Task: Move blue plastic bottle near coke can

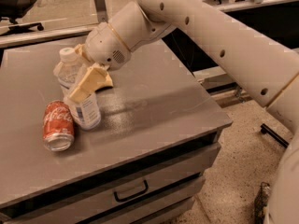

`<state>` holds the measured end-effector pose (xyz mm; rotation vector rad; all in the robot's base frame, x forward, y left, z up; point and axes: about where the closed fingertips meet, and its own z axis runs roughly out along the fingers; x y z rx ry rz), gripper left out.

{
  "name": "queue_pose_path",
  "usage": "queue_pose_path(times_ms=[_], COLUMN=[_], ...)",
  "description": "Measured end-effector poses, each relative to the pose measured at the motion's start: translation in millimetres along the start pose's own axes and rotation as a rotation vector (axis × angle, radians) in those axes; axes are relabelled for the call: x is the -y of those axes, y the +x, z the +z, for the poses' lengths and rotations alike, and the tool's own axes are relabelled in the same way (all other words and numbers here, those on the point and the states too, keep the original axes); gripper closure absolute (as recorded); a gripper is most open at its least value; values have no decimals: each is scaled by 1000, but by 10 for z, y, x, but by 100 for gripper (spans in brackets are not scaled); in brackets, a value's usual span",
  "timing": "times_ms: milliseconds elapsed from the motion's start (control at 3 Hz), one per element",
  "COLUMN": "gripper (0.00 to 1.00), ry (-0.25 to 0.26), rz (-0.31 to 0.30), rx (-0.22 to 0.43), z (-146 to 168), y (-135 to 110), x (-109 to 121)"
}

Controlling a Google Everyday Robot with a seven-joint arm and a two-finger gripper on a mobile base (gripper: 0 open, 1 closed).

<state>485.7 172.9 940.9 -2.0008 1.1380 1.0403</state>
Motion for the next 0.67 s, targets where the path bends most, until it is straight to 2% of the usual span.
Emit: queue_pose_path(times_ms=[333,667], gripper=[0,0], ry=[-3,-3], rz=[-2,-2], rx=[0,0], z=[16,16], y=[-11,-11], x=[-3,-3])
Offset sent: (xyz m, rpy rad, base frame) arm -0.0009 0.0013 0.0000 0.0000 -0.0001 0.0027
